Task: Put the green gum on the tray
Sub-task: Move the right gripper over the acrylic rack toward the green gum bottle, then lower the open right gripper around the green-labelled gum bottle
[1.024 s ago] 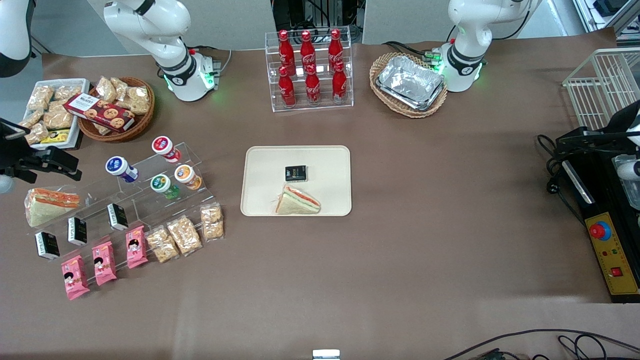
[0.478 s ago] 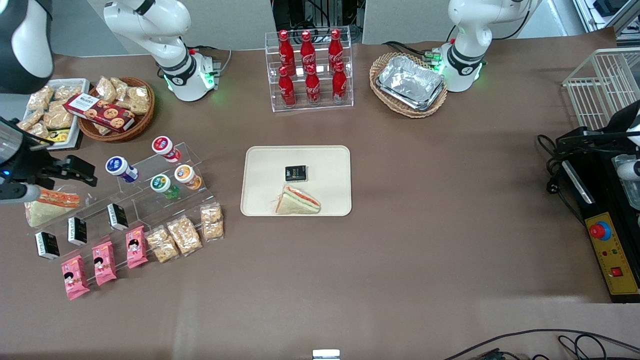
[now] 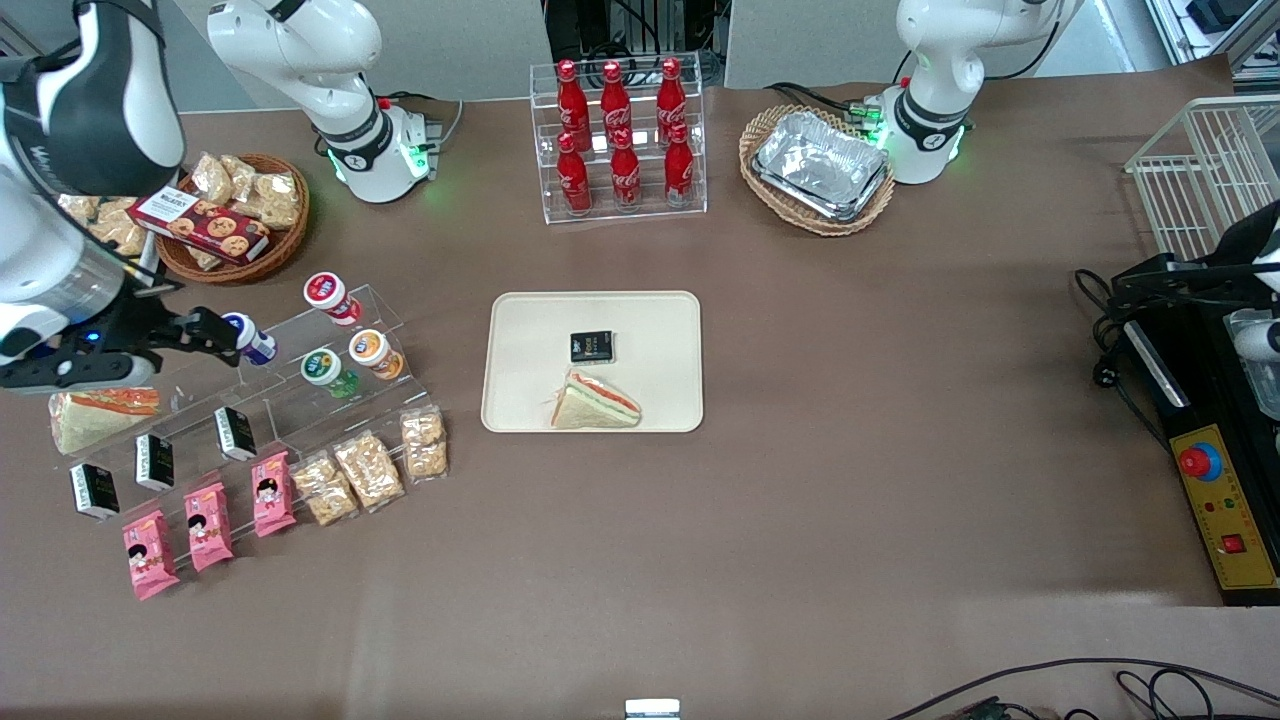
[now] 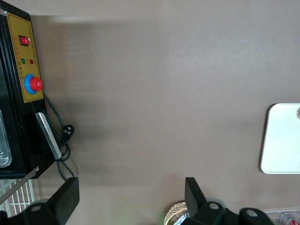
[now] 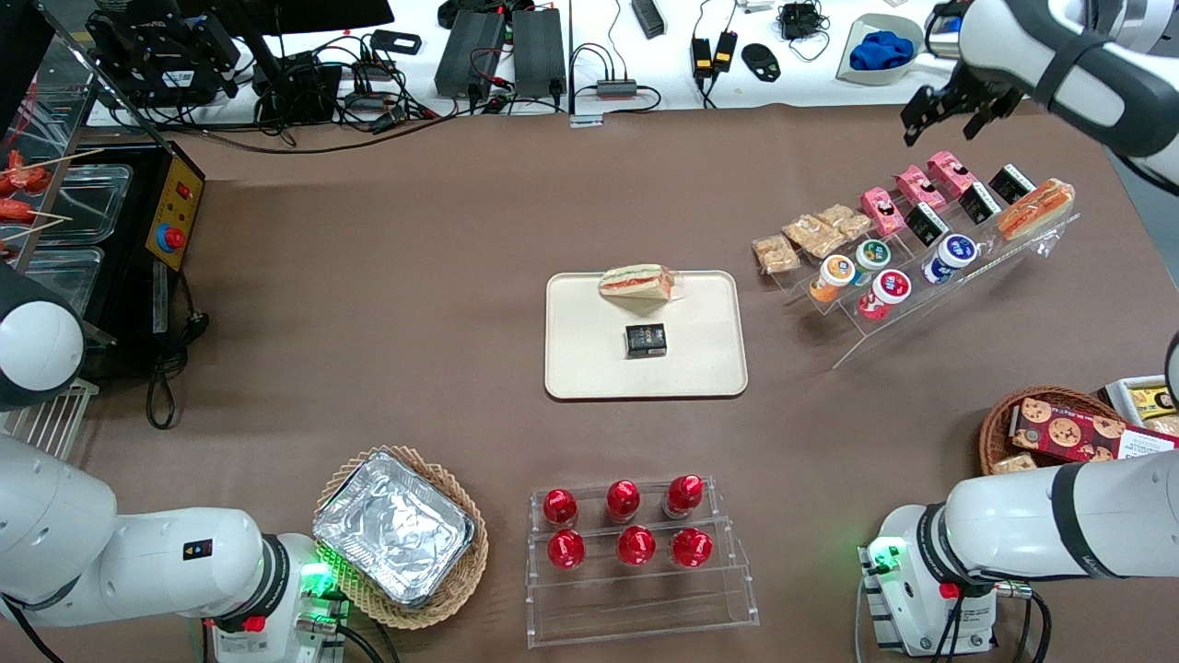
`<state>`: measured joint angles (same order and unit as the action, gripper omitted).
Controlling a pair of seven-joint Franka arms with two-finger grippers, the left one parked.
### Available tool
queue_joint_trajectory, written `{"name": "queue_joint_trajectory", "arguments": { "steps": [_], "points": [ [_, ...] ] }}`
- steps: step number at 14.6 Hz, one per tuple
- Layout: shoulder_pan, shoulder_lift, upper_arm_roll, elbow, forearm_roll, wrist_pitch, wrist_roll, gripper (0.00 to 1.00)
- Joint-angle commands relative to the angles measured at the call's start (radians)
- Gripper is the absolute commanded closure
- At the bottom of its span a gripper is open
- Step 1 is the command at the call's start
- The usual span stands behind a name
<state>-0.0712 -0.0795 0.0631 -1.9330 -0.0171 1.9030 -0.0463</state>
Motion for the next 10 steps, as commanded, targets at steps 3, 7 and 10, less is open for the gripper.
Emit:
{"name": "queue_joint_trajectory", "arguments": {
  "steps": [3, 7, 10],
  "points": [
    [0.014, -0.118, 0.041, -0.296, -0.014, 0.221, 0.069, 0.00],
    [0.016, -0.123, 0.047, -0.392, -0.012, 0.327, 0.092, 0.00],
    [0.016, -0.121, 0.047, -0.460, -0.012, 0.412, 0.094, 0.00]
  ]
}}
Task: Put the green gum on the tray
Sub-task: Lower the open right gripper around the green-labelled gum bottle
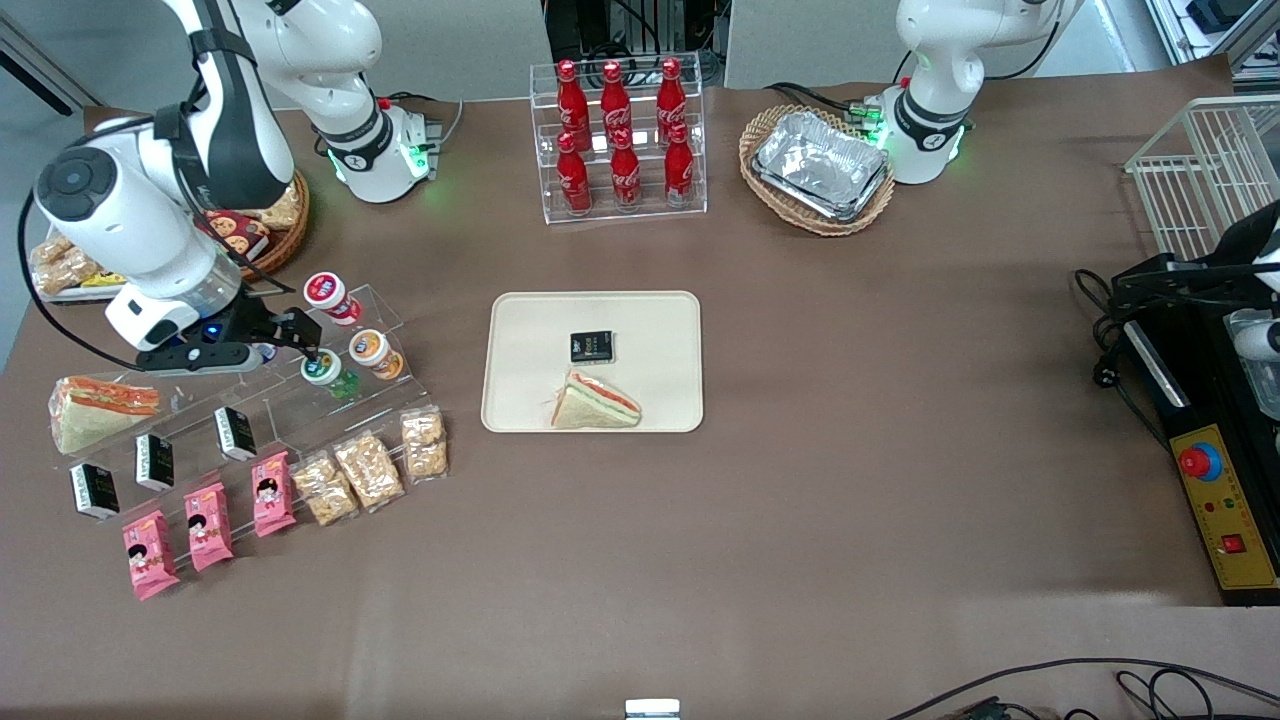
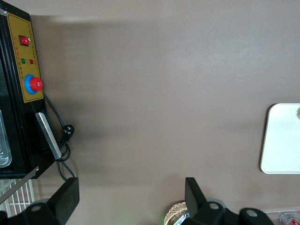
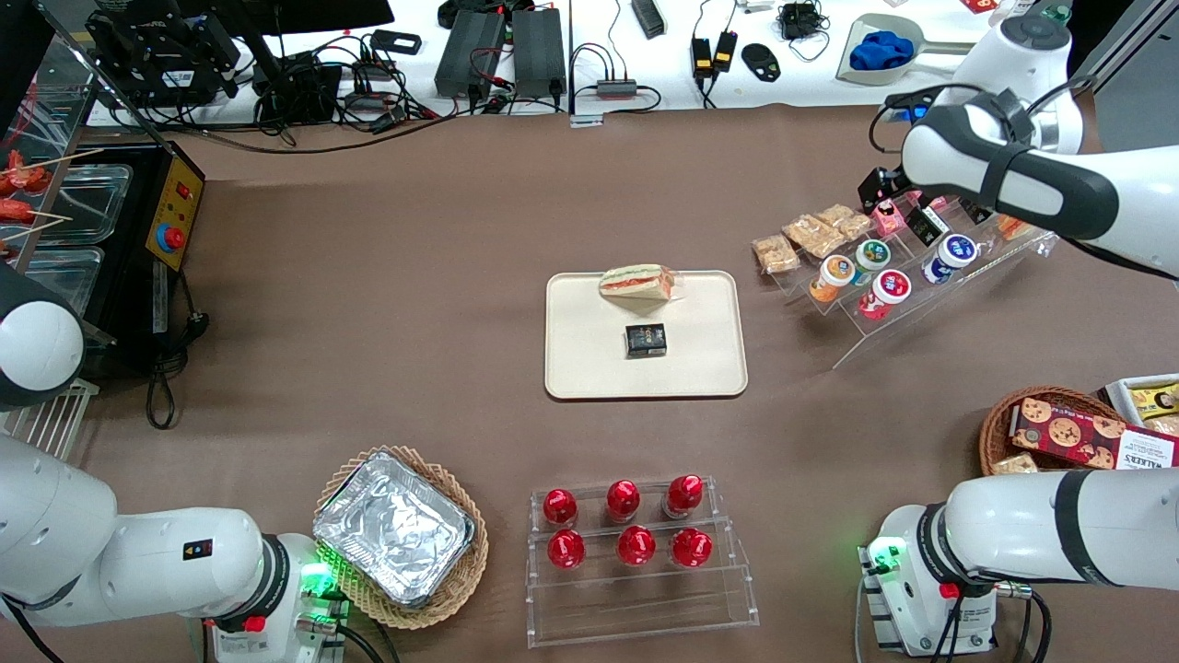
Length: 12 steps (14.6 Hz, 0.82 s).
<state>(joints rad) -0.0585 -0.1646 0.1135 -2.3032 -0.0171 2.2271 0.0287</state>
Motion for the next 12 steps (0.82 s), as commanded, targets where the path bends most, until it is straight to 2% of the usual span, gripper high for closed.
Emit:
{"name": "queue_joint_trajectory", "arguments": {
  "steps": [1, 12],
  "points": [
    [0.003, -0.035, -0.003, -0.113, -0.012, 0.120, 0.022, 0.00],
    [0.003, 0.062, -0.003, -0.182, -0.012, 0.331, 0.056, 0.00]
  ]
}}
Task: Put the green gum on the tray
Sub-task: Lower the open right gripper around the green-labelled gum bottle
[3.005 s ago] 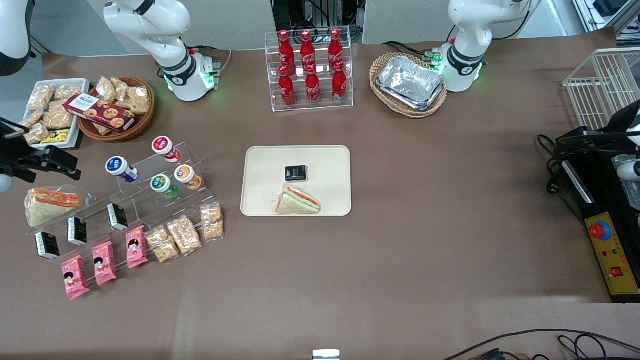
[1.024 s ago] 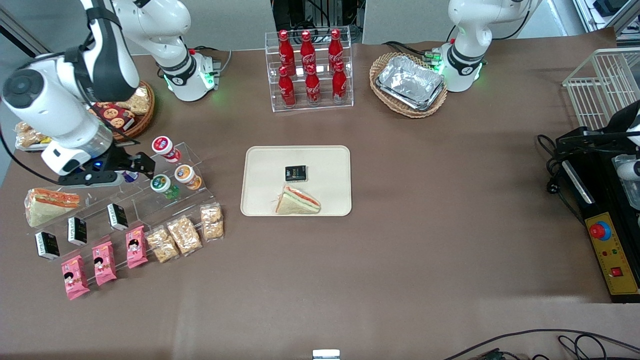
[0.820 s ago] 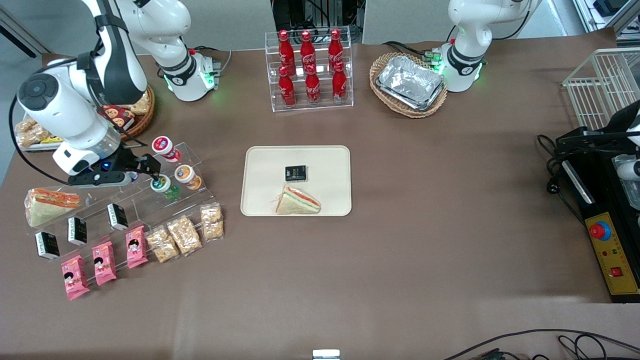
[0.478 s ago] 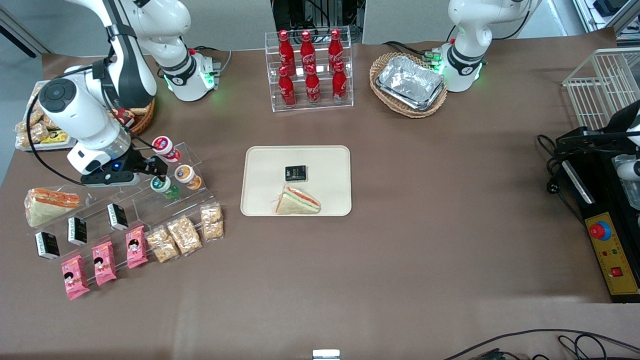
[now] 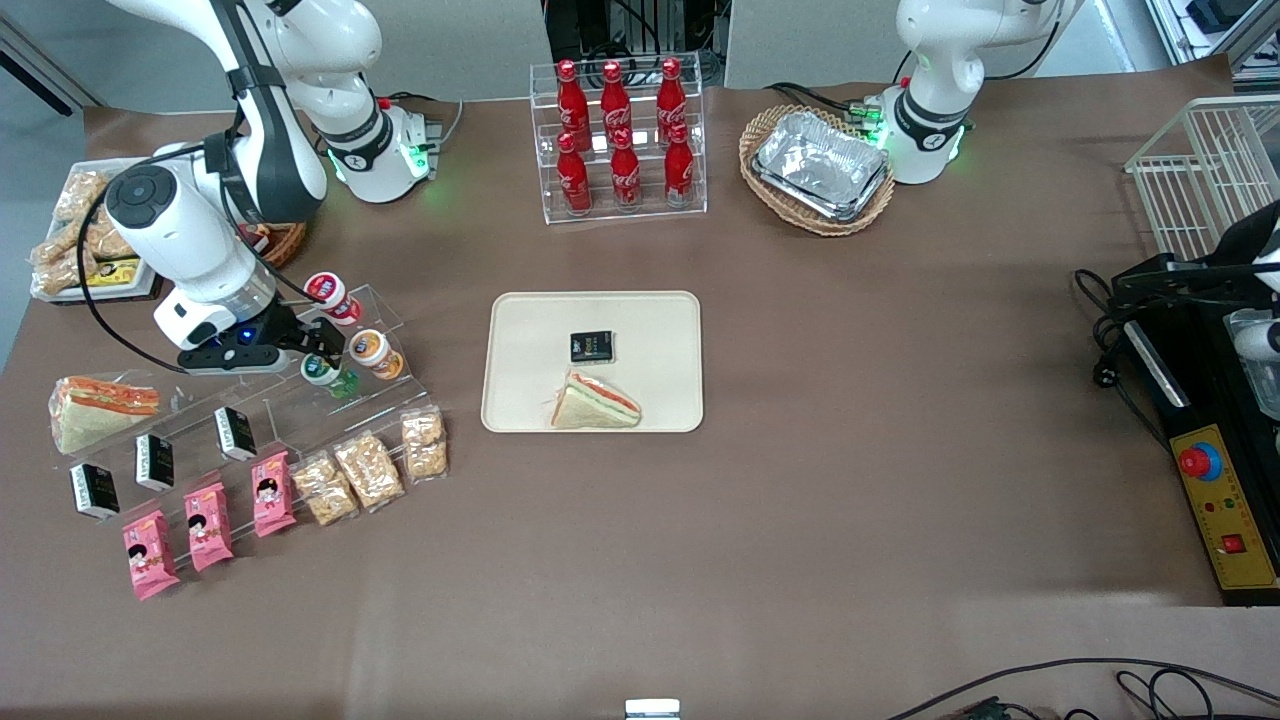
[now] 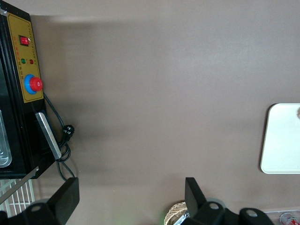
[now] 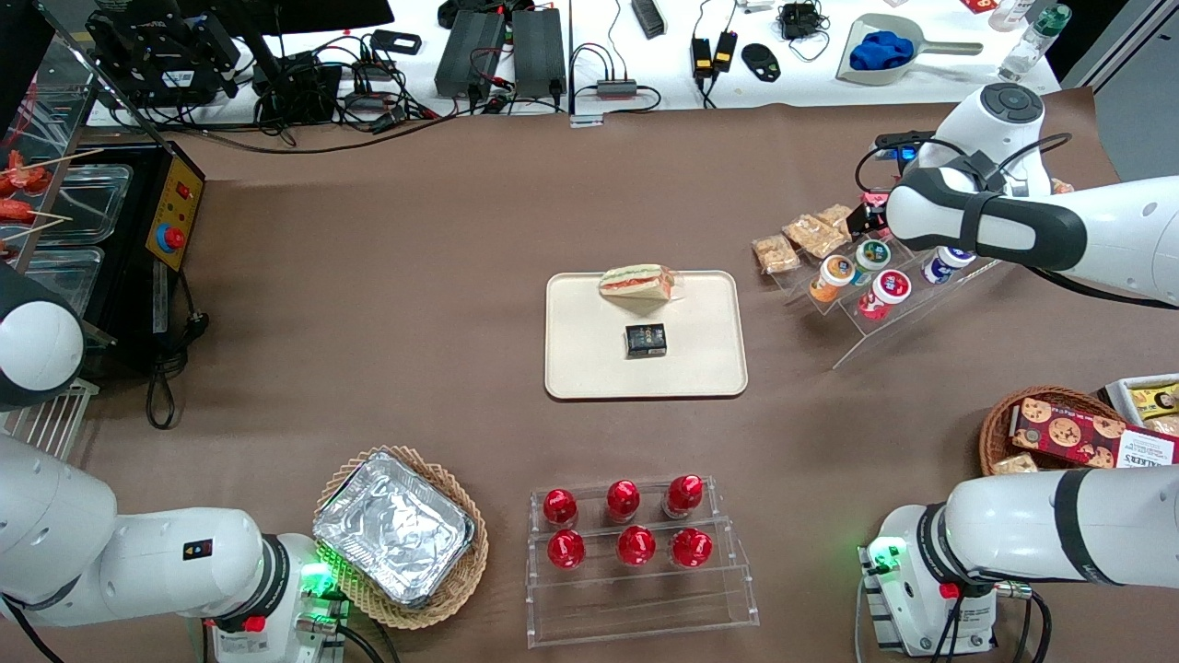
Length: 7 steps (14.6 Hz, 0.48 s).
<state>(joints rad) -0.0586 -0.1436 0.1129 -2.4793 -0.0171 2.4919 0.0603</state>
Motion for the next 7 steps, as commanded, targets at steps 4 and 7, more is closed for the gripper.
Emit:
{"name": "queue_joint_trajectory", "arguments": {
  "steps": [4, 7],
  "points": [
    [0.003, 0.078, -0.004, -0.004, -0.014, 0.102, 0.024, 0.00],
    [0.003, 0.096, -0.004, -0.004, -0.017, 0.116, 0.023, 0.00]
  ]
}}
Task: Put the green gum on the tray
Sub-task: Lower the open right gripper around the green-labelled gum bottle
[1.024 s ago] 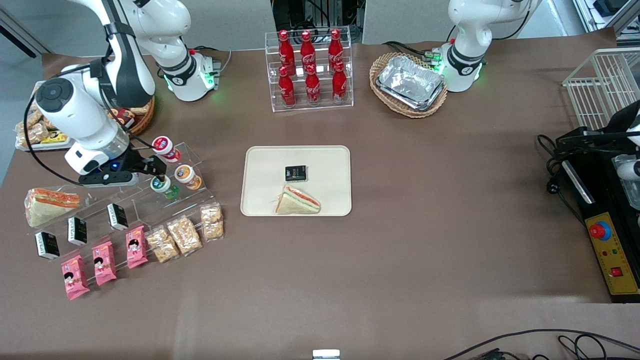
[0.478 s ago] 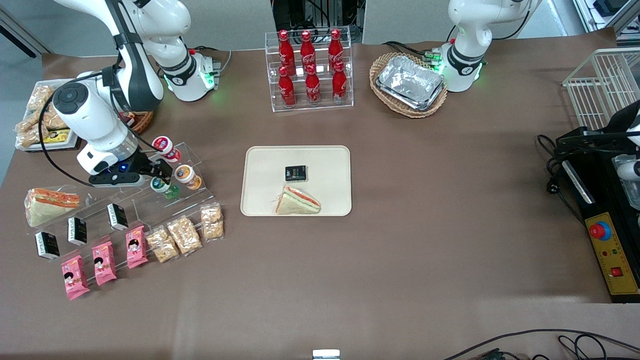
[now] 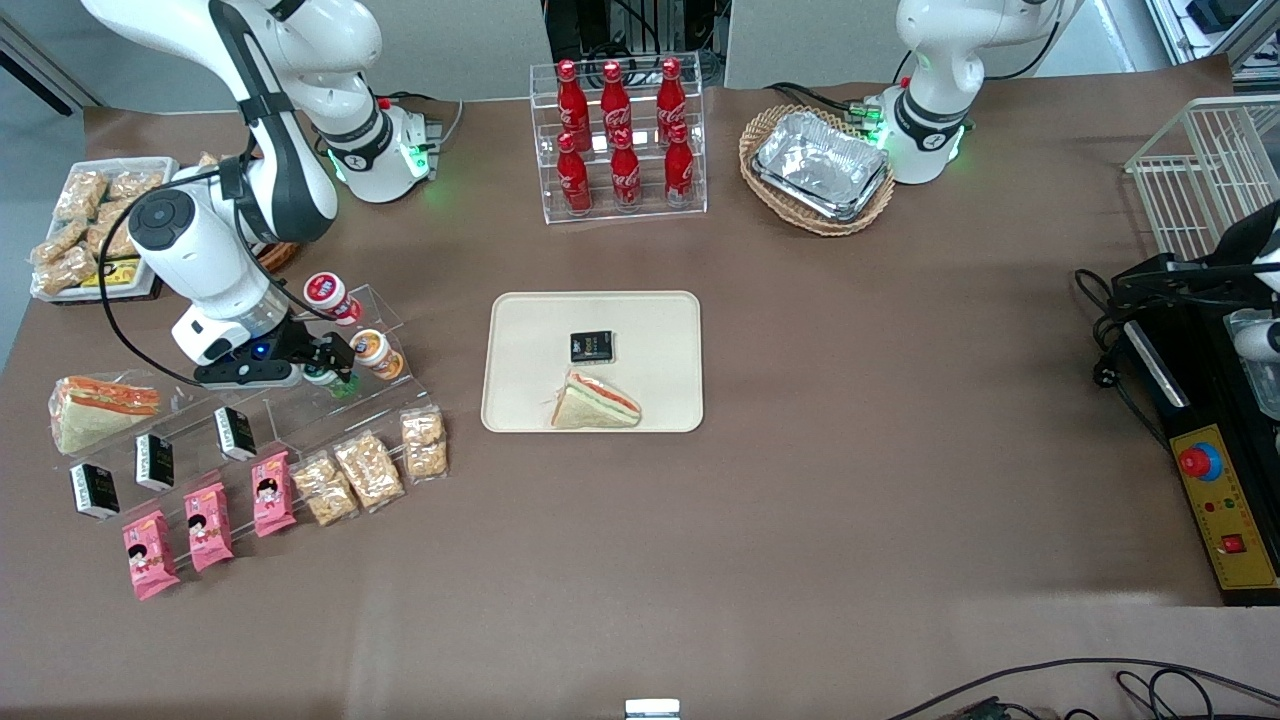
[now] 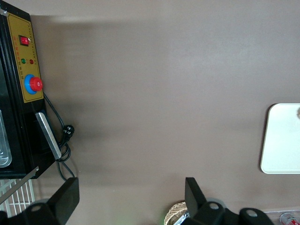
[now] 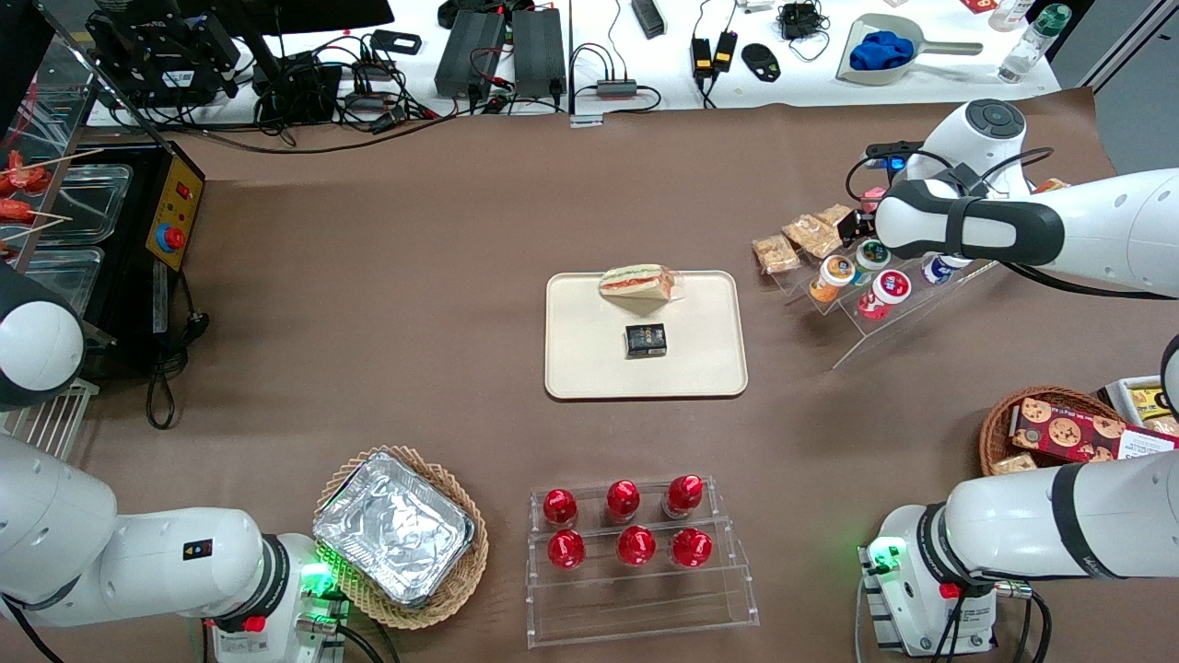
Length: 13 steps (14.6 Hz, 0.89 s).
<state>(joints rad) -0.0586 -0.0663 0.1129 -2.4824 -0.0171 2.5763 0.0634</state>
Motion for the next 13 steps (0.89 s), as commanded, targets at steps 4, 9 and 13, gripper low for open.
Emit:
{"name": "queue_joint_trajectory", "arguments": {
  "steps": [4, 9, 13],
  "points": [
    [0.002, 0.017, -0.004, -0.004, -0.038, 0.033, 0.021, 0.00],
    [-0.007, -0.004, -0.004, -0.050, -0.038, 0.035, 0.021, 0.00],
    [-0.007, -0.049, -0.004, -0.089, -0.038, 0.031, 0.019, 0.00]
  ]
}}
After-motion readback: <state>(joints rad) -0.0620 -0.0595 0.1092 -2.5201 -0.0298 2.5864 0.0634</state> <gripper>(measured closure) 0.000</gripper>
